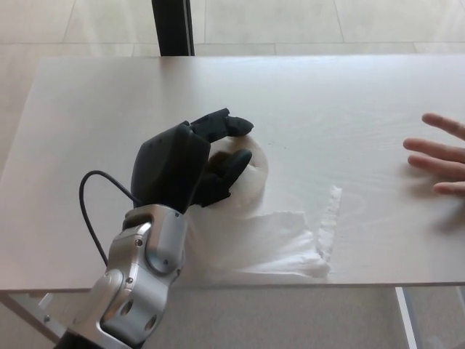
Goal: A toilet paper roll is kept in the middle of the desk infront of the robot. The robot places its left hand on the top of the toilet paper roll to hold it still and uses its right hand to tear off a piece of toilet paper from it and hands the paper to a person
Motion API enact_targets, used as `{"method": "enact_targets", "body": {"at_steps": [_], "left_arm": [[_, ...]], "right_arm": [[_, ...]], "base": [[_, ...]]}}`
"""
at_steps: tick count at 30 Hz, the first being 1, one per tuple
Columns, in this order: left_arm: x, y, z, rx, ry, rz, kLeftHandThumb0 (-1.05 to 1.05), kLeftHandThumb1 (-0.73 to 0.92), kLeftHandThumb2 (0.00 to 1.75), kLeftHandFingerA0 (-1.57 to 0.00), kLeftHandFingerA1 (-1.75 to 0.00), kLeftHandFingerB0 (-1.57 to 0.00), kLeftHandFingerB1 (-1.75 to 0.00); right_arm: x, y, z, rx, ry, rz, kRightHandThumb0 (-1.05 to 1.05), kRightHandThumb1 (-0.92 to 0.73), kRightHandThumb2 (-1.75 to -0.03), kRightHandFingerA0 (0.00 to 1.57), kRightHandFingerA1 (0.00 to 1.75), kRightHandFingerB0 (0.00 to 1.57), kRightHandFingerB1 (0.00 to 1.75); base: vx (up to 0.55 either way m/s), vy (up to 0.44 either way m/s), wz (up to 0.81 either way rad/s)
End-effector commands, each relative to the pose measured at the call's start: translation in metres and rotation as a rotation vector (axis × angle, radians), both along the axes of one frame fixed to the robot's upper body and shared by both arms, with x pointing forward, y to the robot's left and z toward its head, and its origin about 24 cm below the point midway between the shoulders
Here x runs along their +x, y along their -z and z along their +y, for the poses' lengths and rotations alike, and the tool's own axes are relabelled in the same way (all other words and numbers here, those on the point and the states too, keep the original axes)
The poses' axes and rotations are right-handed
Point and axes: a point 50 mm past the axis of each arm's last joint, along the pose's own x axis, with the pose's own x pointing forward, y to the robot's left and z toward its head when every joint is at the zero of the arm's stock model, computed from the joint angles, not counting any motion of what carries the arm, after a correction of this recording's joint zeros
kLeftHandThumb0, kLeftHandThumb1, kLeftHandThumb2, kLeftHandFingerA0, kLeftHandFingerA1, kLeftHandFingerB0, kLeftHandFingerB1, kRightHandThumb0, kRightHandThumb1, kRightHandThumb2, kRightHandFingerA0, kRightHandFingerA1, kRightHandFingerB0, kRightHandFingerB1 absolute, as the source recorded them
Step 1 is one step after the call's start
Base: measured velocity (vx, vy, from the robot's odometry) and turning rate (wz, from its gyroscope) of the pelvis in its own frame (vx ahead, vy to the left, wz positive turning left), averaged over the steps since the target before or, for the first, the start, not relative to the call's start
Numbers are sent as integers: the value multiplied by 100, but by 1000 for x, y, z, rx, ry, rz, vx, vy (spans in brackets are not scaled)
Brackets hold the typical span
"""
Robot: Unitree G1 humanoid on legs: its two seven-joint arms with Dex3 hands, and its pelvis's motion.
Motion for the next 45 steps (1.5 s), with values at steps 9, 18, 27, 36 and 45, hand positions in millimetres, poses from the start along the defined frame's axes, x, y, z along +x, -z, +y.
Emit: {"method": "enact_targets", "body": {"at_steps": [9,18,27,36,45], "left_arm": [[-17,32,4,32,4,139,-50,72,60,-57,-65,-68,-53],[-39,-3,-6,-20,146,40,-51,73,61,-57,-61,-67,-51],[-64,-38,-7,-118,244,-42,-50,70,61,-63,-58,-71,-51],[-81,-65,4,-173,300,-94,-51,70,61,-63,-57,-72,-51],[-84,-70,29,-129,260,-86,-49,67,61,-64,-56,-72,-52]], "right_arm": [[4,17,-10,-396,-139,206,-13,-63,-88,82,164,75,125],[2,23,-15,-620,-10,254,-18,-78,-65,79,133,70,64],[5,29,-9,-869,-63,380,-51,-53,-73,0,0,4,27],[2,24,-3,-742,-33,338,-82,-48,-69,0,0,13,5],[-12,11,-5,-702,-33,318,-99,-58,-88,0,17,0,2]], "base": [[0,0,0],[0,0,0],[0,0,0],[0,0,0],[0,0,0]]}}
